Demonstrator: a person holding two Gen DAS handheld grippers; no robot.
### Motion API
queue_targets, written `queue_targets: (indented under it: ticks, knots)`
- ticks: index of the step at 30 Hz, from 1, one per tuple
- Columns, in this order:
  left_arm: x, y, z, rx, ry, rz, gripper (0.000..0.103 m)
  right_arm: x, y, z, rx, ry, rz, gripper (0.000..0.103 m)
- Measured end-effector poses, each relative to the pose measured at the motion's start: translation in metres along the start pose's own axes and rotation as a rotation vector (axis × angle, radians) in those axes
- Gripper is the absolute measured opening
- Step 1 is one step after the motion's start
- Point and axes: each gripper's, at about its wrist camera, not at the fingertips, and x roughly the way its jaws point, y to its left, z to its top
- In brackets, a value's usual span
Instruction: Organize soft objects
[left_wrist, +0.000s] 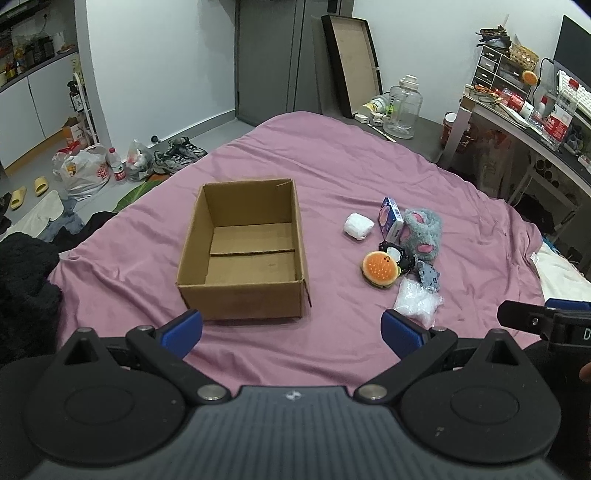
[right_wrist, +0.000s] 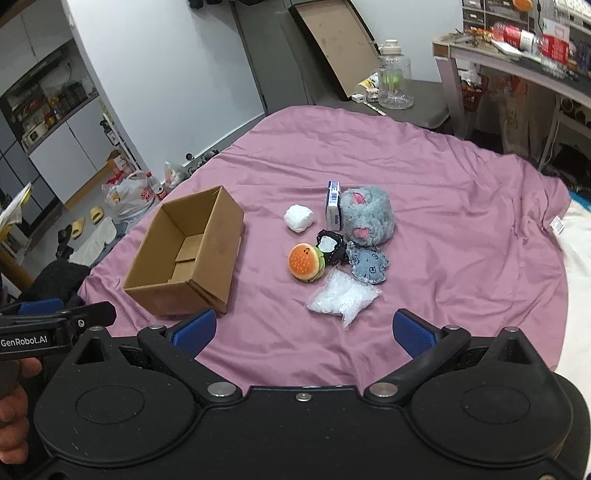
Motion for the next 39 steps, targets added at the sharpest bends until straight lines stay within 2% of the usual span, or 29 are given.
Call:
queue_targets:
  ticks: [10, 16, 23, 27, 31, 39]
  knots:
    - [0.031, -0.018, 0.009, 0.007, 0.007, -0.042, 0.1, 0.032, -0.031, 0.005, 0.07, 0.028, 0.035, 0.102]
    - [0.05, -0.032, 0.017, 0.003, 0.009, -0.075, 0.099, 0.053, -0.049, 0.009, 0.108, 0.055, 0.052, 0.086]
    - [0.079, -0.048, 0.026, 0.0, 0.043, -0.095, 0.092, 0.081, -0.071, 0.013, 0.177, 0.088, 0.078, 0.072]
    - [0.098, -0.054, 0.029, -0.011, 0.072, -0.1, 0.09, 0.099, -0.085, 0.016, 0.229, 0.099, 0.088, 0.07]
    - [0.118, -0.059, 0.033, -0.034, 0.109, -0.105, 0.082, 0.116, -0.099, 0.019, 0.282, 0.106, 0.11, 0.065]
    - [0.159, -0.074, 0.041, -0.046, 0.163, -0.103, 0.075, 0.15, -0.122, 0.024, 0.363, 0.126, 0.138, 0.056]
